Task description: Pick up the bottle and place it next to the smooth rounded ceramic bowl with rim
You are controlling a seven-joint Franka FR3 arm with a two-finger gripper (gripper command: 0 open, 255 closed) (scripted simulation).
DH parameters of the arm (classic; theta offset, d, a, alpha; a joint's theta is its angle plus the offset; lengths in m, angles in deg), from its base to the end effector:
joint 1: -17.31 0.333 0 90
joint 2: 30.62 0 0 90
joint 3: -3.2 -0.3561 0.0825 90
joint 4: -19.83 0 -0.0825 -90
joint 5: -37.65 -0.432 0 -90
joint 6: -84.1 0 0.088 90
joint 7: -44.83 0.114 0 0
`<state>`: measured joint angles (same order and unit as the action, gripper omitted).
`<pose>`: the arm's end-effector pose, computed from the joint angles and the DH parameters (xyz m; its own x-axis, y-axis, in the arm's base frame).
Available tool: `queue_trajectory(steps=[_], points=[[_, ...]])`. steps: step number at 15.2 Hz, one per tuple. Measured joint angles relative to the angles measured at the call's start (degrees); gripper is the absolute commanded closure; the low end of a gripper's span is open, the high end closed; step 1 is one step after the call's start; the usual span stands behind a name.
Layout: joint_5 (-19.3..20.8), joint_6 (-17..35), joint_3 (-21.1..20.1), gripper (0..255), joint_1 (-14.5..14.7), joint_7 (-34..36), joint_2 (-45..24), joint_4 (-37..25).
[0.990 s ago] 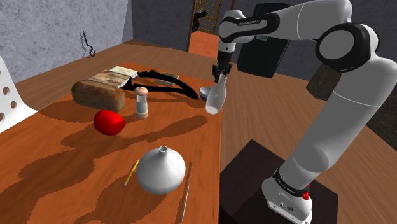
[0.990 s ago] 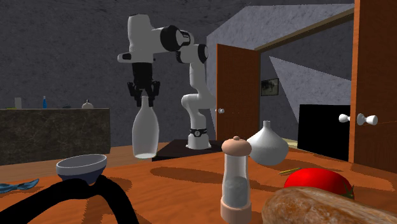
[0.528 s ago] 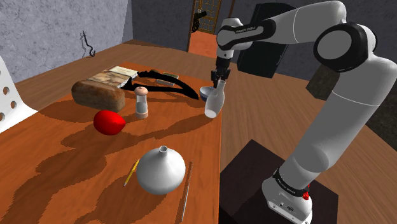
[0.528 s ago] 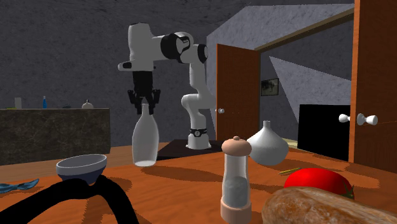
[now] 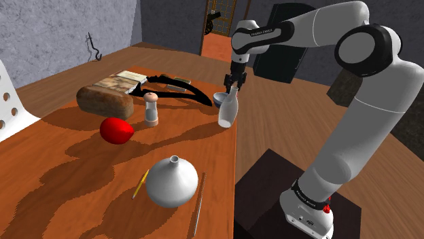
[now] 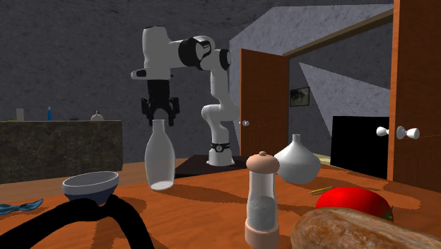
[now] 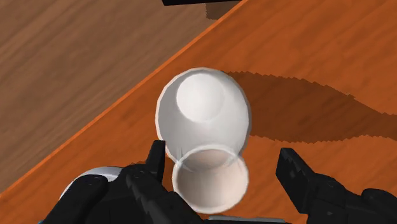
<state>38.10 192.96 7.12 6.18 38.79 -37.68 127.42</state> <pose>0.6073 -0.1626 0.4490 0.9830 -0.1531 -0.1017 -0.1534 -0.9882 0.0049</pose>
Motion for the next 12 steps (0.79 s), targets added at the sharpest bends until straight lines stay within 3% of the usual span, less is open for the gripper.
queue_trajectory(steps=[4,8,12], points=[[0.00,0.00,0.00,0,0.00,0.00,0.00,0.00],[0.03,-5.77,0.01,0,0.00,-0.06,0.68,-5.19],[0.02,-7.11,-0.01,0,0.03,-0.01,0.53,-6.61]])
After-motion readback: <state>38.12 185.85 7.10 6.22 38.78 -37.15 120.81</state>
